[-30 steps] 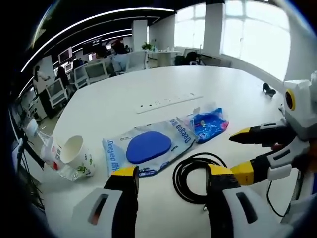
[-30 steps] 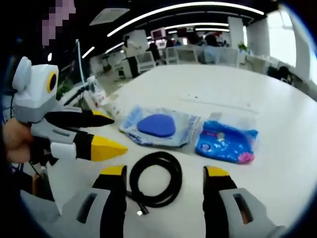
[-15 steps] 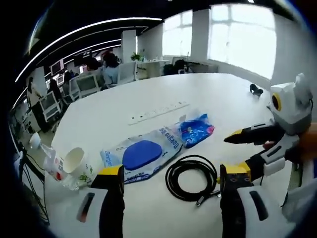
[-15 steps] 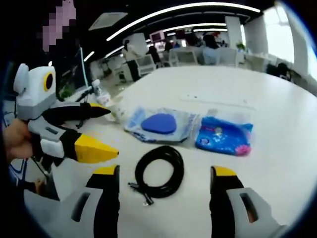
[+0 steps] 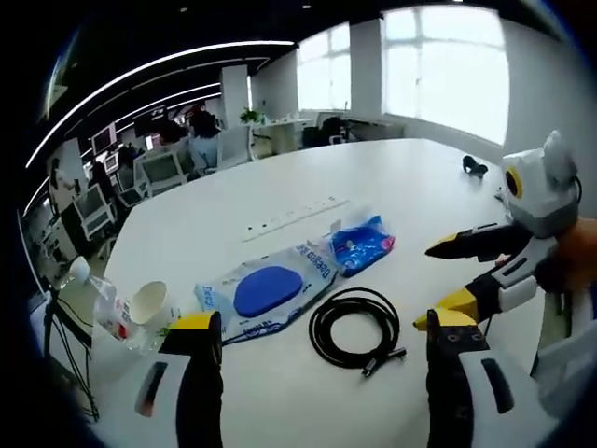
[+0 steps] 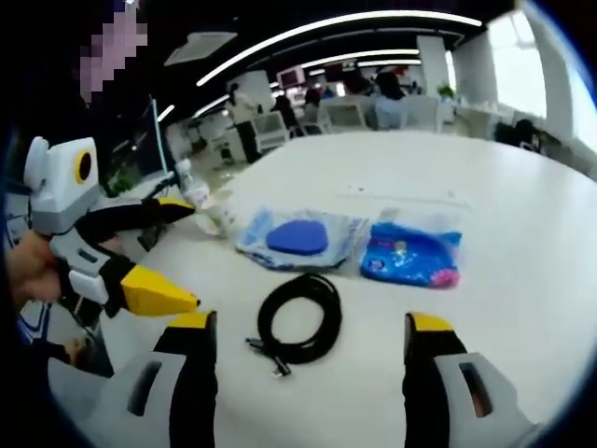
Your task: Arrange the tabletop items into an orderly group along one side of the table until the central work area is clear of visible clutter.
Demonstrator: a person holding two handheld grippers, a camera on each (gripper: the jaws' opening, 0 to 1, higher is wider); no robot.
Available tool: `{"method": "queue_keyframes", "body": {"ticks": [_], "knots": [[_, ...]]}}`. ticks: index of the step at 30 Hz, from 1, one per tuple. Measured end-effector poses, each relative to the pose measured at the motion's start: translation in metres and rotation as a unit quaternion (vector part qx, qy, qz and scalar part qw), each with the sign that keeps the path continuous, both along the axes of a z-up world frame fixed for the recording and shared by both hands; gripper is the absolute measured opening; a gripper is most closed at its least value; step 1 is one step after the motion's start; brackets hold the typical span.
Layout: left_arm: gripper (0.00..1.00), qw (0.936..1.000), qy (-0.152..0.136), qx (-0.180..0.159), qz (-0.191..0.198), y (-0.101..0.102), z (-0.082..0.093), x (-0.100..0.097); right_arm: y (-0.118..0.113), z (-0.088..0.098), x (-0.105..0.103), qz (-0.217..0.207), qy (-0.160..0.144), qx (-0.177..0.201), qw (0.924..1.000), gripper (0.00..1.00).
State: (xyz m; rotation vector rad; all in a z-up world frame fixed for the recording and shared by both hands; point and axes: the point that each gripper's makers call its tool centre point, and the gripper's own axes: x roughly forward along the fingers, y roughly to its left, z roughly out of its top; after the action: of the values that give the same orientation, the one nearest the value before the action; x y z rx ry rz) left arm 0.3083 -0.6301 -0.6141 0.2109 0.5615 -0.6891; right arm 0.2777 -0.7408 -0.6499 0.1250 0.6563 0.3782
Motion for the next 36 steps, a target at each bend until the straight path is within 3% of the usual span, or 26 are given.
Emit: {"method": "queue_keyframes", "body": {"ticks": [3, 17, 21, 27, 36], "knots": [[1.00, 1.0000, 0.004, 0.002, 0.000, 0.003, -0.001, -0.004, 0.000, 0.003, -0.003, -0.002, -0.001, 0.003, 1.0000, 0.83], [1.00, 0.9997, -0.002, 0.022, -0.006, 0.022, 0.005, -0.020, -0.015, -0.001, -0.023, -0.013, 0.003, 0.003, 0.9999, 0.91], [1.00, 0.9987, -0.006, 0.049, -0.008, 0.029, 0.002, -0.023, -0.023, -0.004, -0.028, -0.013, 0.012, -0.004, 0.9998, 0.92], [1.00, 0.9990, -0.012, 0.043, -0.004, 0.036, 0.009, -0.029, -0.034, 0.003, -0.035, -0.022, 0.001, -0.001, 0.9998, 0.95], [1.00, 0.9986, -0.007, 0.052, 0.001, 0.047, 0.000, -0.042, -0.041, 0.005, -0.051, -0.027, -0.002, 0.007, 0.9996, 0.96]]}}
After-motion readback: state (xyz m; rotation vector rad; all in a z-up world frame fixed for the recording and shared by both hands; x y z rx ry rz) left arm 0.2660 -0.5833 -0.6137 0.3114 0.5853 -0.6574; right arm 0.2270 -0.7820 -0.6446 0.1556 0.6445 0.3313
